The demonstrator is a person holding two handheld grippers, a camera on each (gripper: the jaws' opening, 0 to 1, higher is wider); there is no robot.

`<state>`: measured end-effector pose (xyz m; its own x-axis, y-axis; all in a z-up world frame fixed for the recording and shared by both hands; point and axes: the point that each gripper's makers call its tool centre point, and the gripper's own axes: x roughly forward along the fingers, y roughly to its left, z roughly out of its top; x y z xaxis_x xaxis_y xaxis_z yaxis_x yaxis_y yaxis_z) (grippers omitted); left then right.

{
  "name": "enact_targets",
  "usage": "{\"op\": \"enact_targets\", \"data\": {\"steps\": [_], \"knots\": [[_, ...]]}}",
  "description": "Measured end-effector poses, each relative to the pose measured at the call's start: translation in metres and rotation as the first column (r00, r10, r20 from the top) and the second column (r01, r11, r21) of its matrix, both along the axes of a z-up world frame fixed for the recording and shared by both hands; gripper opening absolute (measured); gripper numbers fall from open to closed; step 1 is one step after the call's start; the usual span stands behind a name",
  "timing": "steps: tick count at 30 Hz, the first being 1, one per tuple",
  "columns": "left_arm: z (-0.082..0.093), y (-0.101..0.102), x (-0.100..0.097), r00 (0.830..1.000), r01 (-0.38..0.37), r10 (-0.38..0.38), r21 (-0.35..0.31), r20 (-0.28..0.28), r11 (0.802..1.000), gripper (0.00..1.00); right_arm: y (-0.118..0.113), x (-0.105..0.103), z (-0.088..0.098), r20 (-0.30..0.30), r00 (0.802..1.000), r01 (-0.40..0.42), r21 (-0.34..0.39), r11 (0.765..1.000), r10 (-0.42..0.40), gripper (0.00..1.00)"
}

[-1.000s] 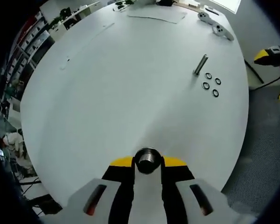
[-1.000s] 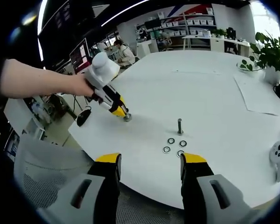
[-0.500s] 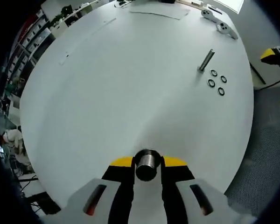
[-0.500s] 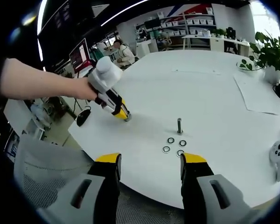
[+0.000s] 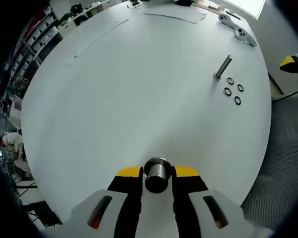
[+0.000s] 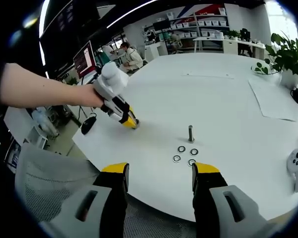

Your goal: Place the washer onto the threaded stud by aligning its center hole with the stud, sliding it down to the base, and recovering from edge contact or off-axis alignment until the washer reaches the visible bottom stop.

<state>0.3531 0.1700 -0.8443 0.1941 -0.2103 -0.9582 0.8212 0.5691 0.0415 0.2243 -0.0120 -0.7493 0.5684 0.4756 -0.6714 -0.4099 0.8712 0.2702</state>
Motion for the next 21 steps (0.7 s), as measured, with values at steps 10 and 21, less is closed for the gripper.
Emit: {"op": "enact_targets", "data": {"steps": [10, 21], "knots": [[0.008, 0.016, 0.001, 0.999, -0.040, 0.041, -0.036, 0.021, 0.999, 0.28, 0.000, -0.001, -0.002, -0.003, 1.000, -0.005, -0.007, 1.000, 0.005, 0.54], [0.008, 0.052, -0.001, 0.995, -0.094, 0.094, -0.023, 0.024, 0.995, 0.29, 0.001, -0.001, -0.003, -0.004, 1.000, -0.009, -0.014, 1.000, 0.009, 0.54]]}}
